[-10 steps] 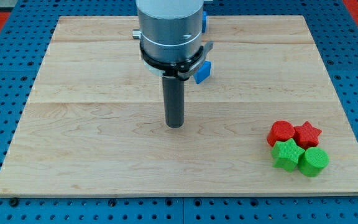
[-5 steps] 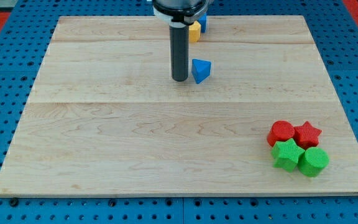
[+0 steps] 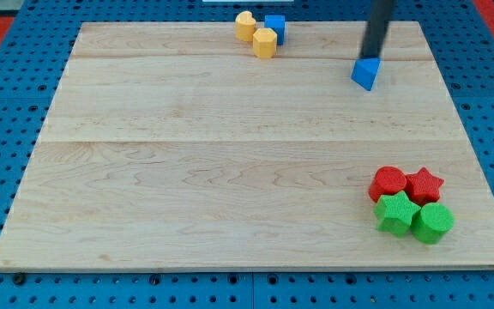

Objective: Slide the blue triangle vertically above the red star

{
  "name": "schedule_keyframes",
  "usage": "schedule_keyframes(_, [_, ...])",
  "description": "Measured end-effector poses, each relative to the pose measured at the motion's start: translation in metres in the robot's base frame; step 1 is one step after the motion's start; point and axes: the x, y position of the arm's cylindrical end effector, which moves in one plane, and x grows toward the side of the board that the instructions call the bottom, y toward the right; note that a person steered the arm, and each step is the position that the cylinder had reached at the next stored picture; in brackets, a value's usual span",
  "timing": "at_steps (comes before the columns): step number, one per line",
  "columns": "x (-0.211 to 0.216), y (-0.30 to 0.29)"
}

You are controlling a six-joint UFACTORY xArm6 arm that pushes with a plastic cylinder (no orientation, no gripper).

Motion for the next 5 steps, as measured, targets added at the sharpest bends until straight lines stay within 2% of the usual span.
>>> schedule_keyframes(1, [0.001,0.016])
schedule_keyframes(3, [-0.023,-0.079])
schedule_keyframes(5, [0.009,-0.046])
